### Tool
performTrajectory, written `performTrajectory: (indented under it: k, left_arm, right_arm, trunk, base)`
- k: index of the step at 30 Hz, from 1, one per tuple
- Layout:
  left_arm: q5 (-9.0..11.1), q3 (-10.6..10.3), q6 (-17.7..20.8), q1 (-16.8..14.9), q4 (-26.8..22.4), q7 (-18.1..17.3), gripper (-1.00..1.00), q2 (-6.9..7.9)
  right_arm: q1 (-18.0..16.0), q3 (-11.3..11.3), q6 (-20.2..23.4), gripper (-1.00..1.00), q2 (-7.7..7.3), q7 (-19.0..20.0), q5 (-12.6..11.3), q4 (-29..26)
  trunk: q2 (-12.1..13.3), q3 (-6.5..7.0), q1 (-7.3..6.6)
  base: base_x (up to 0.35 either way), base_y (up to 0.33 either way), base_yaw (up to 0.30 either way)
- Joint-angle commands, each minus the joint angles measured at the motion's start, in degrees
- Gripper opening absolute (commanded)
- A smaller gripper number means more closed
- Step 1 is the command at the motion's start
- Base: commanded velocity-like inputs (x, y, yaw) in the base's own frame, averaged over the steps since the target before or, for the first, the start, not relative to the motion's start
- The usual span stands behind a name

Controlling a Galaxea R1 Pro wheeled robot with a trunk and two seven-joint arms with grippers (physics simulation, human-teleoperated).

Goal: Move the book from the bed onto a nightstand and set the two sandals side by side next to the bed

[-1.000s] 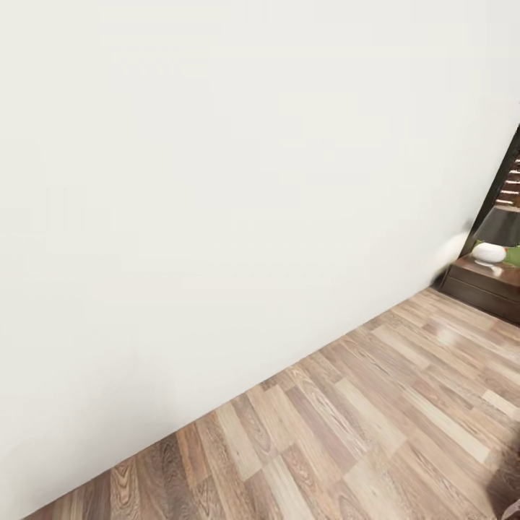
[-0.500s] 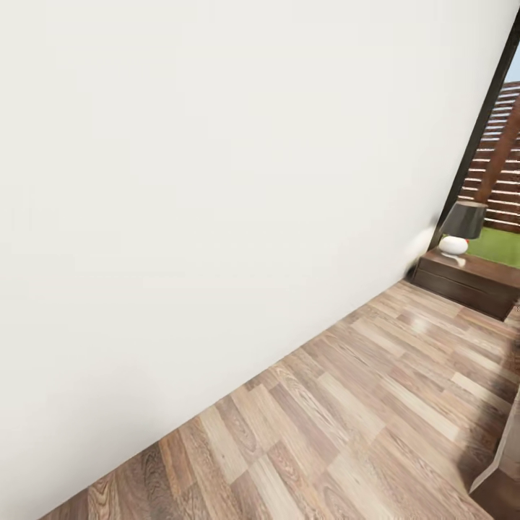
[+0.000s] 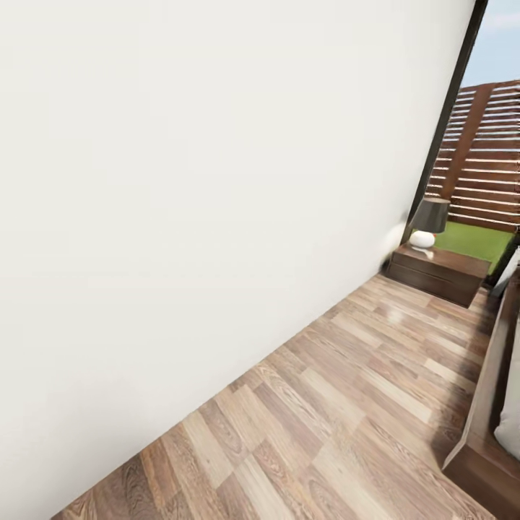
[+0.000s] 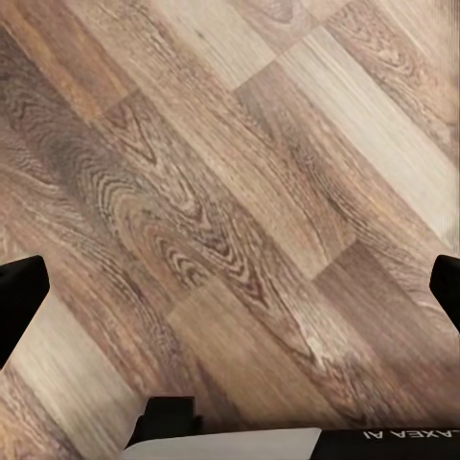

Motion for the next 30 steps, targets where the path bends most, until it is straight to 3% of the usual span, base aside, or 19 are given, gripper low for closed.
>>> performTrajectory:
  k: [1, 30]
  left_arm:
    - [0.04, 0.01, -0.12, 0.01, -0.04, -0.01, 1.0, -0.01]
    - [0.04, 0.01, -0.13, 0.01, -0.06, -0.01, 1.0, -0.01]
  right_arm:
    - [0.03, -0.15, -0.09, 1.0, 0.02, 0.02, -0.01, -0.07]
    - [-0.02, -0.15, -0.12, 1.0, 0.02, 0.0, -0.01, -0.07]
  trunk:
    - [-0.02, -0.04, 0.0]
    - [-0.02, -0.04, 0.0]
  base:
    - [0.0, 0.0, -0.202]
    - [0.0, 0.0, -0.202]
